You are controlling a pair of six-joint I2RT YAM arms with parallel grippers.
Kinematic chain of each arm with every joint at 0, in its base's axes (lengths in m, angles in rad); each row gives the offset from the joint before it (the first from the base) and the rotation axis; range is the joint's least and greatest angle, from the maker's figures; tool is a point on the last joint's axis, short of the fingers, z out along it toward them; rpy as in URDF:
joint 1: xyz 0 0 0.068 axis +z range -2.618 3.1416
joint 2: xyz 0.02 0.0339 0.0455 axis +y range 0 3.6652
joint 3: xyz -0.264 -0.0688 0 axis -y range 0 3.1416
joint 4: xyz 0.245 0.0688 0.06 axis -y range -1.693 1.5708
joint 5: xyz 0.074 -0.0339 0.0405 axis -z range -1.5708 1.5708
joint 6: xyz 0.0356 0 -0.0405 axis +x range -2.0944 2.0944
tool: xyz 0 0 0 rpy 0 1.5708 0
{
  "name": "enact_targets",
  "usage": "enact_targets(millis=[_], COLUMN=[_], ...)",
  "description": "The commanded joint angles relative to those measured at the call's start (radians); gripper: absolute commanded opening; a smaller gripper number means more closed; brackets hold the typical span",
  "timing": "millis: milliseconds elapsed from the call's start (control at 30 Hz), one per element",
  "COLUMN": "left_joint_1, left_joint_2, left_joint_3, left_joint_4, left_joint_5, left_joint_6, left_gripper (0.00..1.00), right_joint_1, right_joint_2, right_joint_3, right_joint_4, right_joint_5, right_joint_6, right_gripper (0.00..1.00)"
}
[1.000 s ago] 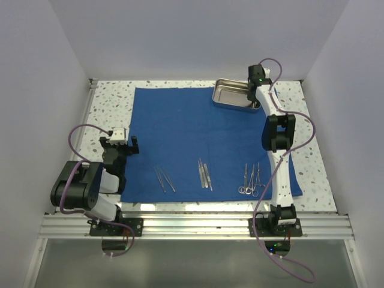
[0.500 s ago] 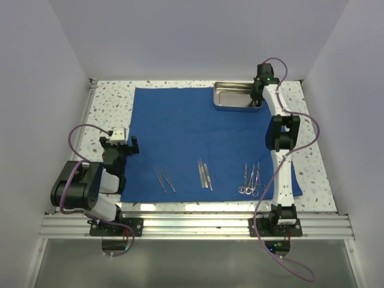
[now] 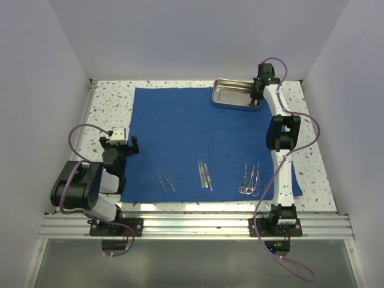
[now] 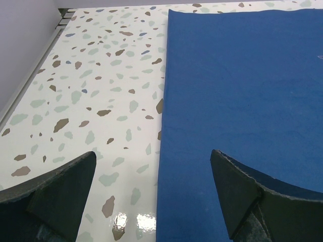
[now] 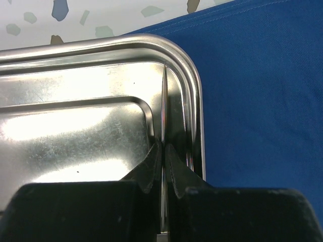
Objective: Open and lay out the surgical kit
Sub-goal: Pick up the medical item from the container.
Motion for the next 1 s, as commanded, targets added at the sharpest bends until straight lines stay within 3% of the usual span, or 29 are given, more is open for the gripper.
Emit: enact_targets(millis=[0,300,667,767,967], left_joint_1=[-0.001,-0.001,-0.001,-0.001,-0.001], left_joint_2=[-0.005,-0.007,-0.01,-0.007,0.001], left_joint_3=[0.007,0.009,0.012,0.01,0.009], left_joint_4=[0.118,0.112,0.094,0.104,0.121], left_joint_5=[-0.005,-0.003,-0.005,-0.005,-0.008], left_joint_6=[0.016,0.016,0.011,0.014,0.017], left_gripper=[1.0,1.0,1.0,1.0,1.0], right_joint_1=[0.015,0.032,0.073,0.11,0.283], right_joint_2=[0.032,-0.167,-0.295,-0.365,-0.582], right_joint_3=[-0.038,-0.026,-0.036,-0.082,-0.344], right_joint_4=[-0.14,-0.094,-0.087,-0.087,-0.071], right_joint_5=[-0.023,0.0,-0.002,-0.019,-0.066], right_joint_6=[-0.02,-0.014,0.008,0.025,0.091], right_gripper=[0.0,0.0,0.0,0.0,0.0])
